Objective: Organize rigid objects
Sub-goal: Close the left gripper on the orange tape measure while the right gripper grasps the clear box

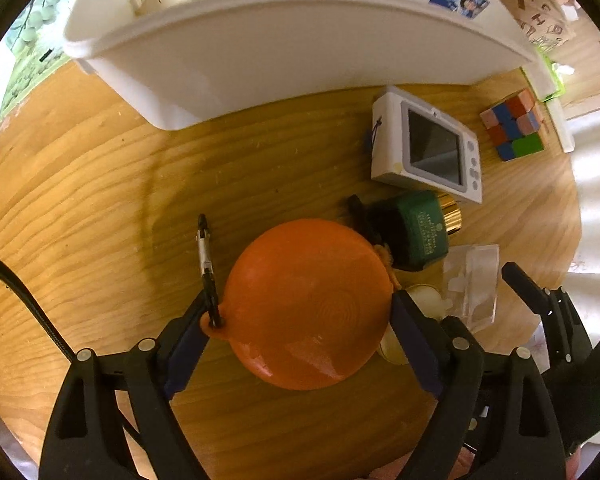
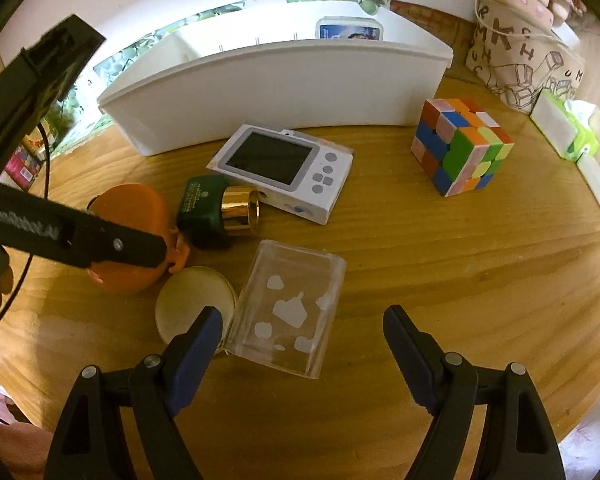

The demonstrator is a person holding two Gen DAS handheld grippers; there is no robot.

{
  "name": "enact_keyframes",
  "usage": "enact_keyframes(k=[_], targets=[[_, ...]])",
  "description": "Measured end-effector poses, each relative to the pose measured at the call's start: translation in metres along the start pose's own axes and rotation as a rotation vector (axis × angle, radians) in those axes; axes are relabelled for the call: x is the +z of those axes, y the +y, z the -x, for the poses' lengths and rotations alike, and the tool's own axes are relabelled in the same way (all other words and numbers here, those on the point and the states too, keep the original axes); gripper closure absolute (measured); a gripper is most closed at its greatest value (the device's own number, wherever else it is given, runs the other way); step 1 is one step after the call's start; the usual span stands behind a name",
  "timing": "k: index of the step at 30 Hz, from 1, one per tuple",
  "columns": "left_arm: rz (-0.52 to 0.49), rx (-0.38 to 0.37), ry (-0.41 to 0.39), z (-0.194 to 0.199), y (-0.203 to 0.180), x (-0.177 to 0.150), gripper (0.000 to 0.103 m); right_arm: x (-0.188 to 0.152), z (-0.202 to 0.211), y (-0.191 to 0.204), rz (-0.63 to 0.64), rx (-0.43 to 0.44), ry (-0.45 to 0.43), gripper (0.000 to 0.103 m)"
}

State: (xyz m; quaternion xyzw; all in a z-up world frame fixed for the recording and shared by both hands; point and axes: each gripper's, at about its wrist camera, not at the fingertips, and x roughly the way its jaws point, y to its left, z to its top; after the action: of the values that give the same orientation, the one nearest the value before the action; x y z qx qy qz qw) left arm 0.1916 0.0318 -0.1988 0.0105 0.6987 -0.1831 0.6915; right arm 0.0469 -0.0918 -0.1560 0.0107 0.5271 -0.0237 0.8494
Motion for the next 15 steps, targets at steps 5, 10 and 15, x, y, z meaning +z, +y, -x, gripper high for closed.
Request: enact_keyframes(k=[5,10,15], targets=[[0.008,0.017,0.011,-0.006,-0.004,0.006,0.015,0.005,-0.003,-0.005,-0.015,0.049,0.014,0.028],[0.035,0.016,0.009,-0.007,-0.005,0.014,0.016,0.014,-0.008,-0.014,-0.041,0.108,0.041,0.042],[0.045,0.016,0.002,-0.006,-0.002,0.018,0.016,0.025,-0.014,-0.020,-0.040,0.132,0.081,0.045]])
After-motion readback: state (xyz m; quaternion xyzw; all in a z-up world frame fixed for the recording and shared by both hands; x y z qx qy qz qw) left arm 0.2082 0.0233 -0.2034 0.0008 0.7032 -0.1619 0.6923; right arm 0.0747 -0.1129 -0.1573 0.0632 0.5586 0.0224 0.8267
